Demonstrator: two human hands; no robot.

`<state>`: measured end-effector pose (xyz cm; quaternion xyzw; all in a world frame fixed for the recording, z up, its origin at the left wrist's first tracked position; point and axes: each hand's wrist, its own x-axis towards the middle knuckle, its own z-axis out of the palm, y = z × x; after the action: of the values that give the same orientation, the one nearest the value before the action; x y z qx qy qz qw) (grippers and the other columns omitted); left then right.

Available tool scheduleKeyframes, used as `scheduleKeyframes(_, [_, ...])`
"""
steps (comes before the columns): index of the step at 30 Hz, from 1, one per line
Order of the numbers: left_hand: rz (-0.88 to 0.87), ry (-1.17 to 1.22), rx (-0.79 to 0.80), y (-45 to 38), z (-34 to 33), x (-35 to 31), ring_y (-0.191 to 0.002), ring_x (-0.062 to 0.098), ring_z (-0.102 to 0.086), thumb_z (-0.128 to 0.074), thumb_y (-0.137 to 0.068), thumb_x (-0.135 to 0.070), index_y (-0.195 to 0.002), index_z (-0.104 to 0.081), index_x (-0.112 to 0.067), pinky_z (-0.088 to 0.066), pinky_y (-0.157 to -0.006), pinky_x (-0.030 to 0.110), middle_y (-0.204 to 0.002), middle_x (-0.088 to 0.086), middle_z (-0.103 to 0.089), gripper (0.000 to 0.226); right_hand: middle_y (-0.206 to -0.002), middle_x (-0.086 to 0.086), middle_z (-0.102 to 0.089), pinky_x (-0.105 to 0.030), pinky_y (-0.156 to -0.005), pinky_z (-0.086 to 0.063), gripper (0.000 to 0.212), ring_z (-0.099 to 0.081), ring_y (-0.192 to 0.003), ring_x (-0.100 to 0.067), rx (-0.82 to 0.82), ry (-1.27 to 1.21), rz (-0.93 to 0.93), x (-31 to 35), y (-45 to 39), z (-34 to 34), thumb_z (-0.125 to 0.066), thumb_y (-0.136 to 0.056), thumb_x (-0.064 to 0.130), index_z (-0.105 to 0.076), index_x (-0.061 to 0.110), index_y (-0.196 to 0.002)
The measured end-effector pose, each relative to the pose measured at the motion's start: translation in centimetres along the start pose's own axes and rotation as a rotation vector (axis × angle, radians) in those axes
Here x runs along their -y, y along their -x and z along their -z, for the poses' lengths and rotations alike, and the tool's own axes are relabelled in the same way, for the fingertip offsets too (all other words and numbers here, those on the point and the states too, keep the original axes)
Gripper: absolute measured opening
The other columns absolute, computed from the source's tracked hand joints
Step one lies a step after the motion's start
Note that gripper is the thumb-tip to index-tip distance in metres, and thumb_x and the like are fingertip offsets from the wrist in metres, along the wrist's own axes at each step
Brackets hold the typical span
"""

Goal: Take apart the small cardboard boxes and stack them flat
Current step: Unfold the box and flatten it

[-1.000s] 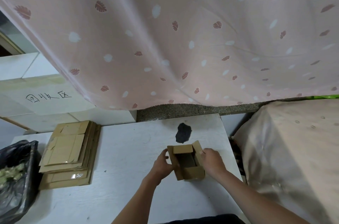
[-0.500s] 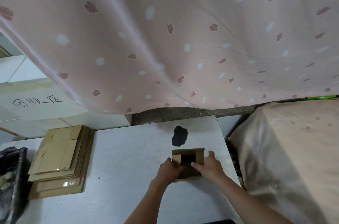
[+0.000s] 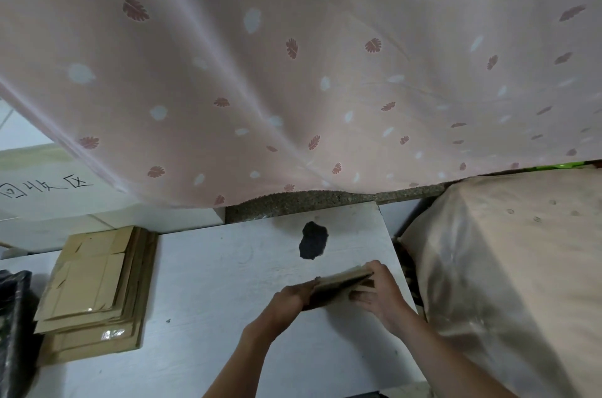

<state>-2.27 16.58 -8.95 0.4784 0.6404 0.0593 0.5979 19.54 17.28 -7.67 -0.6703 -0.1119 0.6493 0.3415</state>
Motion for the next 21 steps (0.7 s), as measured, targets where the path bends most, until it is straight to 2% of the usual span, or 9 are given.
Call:
scheduleKeyframes(3, [-0.157,-0.158,-0.048,-0.3,-0.5,0.8,-0.129,0.014,-0.049,-0.045,-0.094,-0.063,-0.122,-0.063,-0.054,-0.038,-0.107,0.03,-0.146,-0.007,-0.052,0.035,-0.106,-0.013,-0.064,-0.045,-0.08,-0.061,0.034,-0.067,-0.095,-0.03,-0.122,0.14,0.03,-0.2,-1.3,1.2,-0.067,-0.091,0.042,-0.062,0.01,-0.103])
scheduleKeyframes(6, [-0.32,-0.499,-0.158,-1.4,-2.0,1.5,-0.151,0.022,-0.018,-0.042,-0.102,-0.052,-0.142,-0.051,-0.044,-0.031,-0.117,0.036,-0.161,0.003,-0.028,0.042,-0.107,-0.011,-0.065,-0.031,-0.067,-0.058,0.024,-0.063,-0.089,-0.019,-0.181,0.444,0.057,-0.9,-2.5,2.6,-0.078,-0.083,0.021,-0.063,0.01,-0.098])
scheduleKeyframes(9, [-0.283,-0.611,-0.158,-2.4,-4.1,3.3,-0.154,0.021,0.008,-0.038,-0.103,-0.05,-0.15,-0.038,-0.044,-0.042,-0.111,0.042,-0.167,0.0,-0.006,0.047,-0.109,-0.007,-0.055,-0.028,-0.062,-0.048,0.042,-0.057,-0.092,-0.02,-0.18,0.56,-0.028,-1.5,-3.5,3.7,-0.076,-0.081,0.007,-0.05,0.013,-0.113])
scheduleKeyframes(10, [-0.256,-0.637,-0.14,-2.7,-5.0,4.2,-0.153,0.022,0.013,-0.038,-0.104,-0.051,-0.152,-0.033,-0.043,-0.041,-0.112,0.042,-0.167,0.0,-0.001,0.049,-0.109,-0.007,-0.055,-0.028,-0.061,-0.046,0.046,-0.057,-0.093,-0.022,-0.168,0.591,-0.038,-1.9,-3.8,3.9,-0.071,-0.081,0.004,-0.044,0.016,-0.116])
scheduleKeyframes(12, [-0.218,-0.724,-0.118,-3.5,-6.9,5.7,-0.152,0.028,0.02,-0.035,-0.105,-0.049,-0.156,-0.022,-0.042,-0.024,-0.122,0.045,-0.168,0.004,0.01,0.053,-0.104,-0.006,-0.058,-0.028,-0.06,-0.045,0.047,-0.06,-0.092,-0.024,-0.149,0.643,-0.02,-3.3,-4.5,4.3,-0.061,-0.082,0.004,-0.037,0.019,-0.12])
scheduleKeyframes(14, [-0.19,-0.787,-0.138,-4.2,-8.6,6.7,-0.15,0.031,0.024,-0.029,-0.105,-0.049,-0.158,-0.008,-0.042,0.004,-0.124,0.046,-0.166,0.007,0.017,0.057,-0.103,-0.005,-0.061,-0.03,-0.061,-0.046,0.046,-0.061,-0.09,-0.025,-0.146,0.724,0.043,-4.8,-5.2,4.4,-0.055,-0.086,0.006,-0.035,0.022,-0.124])
scheduleKeyframes(16, [-0.166,-0.845,-0.18,-5.0,-9.8,7.3,-0.151,0.031,0.024,-0.025,-0.105,-0.051,-0.158,0.002,-0.042,0.016,-0.121,0.049,-0.166,0.007,0.018,0.06,-0.106,-0.009,-0.062,-0.031,-0.064,-0.046,0.05,-0.062,-0.09,-0.029,-0.173,0.838,0.118,-6.1,-5.9,4.3,-0.053,-0.089,0.008,-0.032,0.021,-0.133])
scheduleKeyframes(18, [-0.143,-0.902,-0.22,-5.8,-10.5,7.6,-0.151,0.032,0.021,-0.024,-0.105,-0.049,-0.158,0.002,-0.04,0.02,-0.118,0.054,-0.166,0.009,0.015,0.06,-0.109,-0.013,-0.059,-0.035,-0.069,-0.047,0.057,-0.061,-0.097,-0.032,-0.284,1.084,0.214,-7.2,-6.3,4.1,-0.055,-0.091,0.014,-0.029,0.015,-0.141])
scheduleKeyframes(21, [-0.201,-0.892,-0.315,-7.0,-11.1,6.9,-0.153,0.039,0.0,-0.041,-0.1,-0.03,-0.152,-0.032,-0.02,0.004,-0.12,0.062,-0.166,0.017,-0.01,0.054,-0.136,-0.025,-0.047,-0.046,-0.097,-0.046,0.072,-0.049,-0.119,-0.041,-0.419,1.499,0.553,-8.6,-7.2,3.7,-0.06,-0.083,0.019,-0.035,0.006,-0.149])
